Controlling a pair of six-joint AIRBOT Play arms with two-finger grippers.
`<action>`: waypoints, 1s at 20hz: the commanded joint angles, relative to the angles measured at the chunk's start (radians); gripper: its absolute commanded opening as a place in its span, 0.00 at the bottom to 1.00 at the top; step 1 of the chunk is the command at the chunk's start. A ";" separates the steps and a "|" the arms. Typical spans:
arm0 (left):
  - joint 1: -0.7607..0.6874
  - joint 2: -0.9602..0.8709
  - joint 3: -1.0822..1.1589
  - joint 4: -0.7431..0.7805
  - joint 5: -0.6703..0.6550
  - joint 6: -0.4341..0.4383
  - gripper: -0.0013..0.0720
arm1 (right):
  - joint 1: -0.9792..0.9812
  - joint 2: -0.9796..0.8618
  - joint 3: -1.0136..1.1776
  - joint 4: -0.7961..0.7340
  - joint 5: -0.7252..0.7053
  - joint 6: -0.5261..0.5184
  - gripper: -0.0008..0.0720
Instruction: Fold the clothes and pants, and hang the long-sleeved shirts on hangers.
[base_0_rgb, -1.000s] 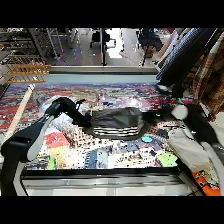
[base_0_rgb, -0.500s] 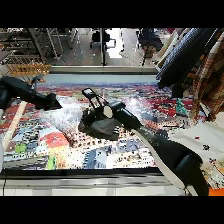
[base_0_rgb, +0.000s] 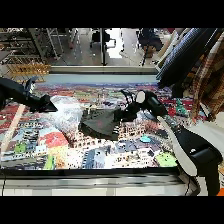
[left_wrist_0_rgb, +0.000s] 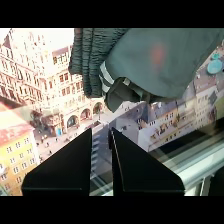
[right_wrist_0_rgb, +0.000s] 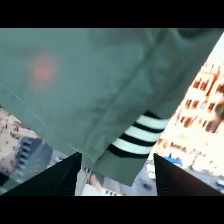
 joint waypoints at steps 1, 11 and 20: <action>-0.043 -0.025 0.000 -0.001 0.011 0.005 0.18 | -0.018 -0.005 -0.154 0.182 -0.143 -0.019 0.69; -0.146 -0.036 -0.003 -0.001 -0.039 0.013 0.18 | 0.115 -0.116 0.042 0.337 -0.583 -0.224 0.03; -0.261 -0.141 -0.008 0.000 -0.148 0.044 0.18 | 0.018 -0.116 0.166 0.148 -0.351 -0.054 0.69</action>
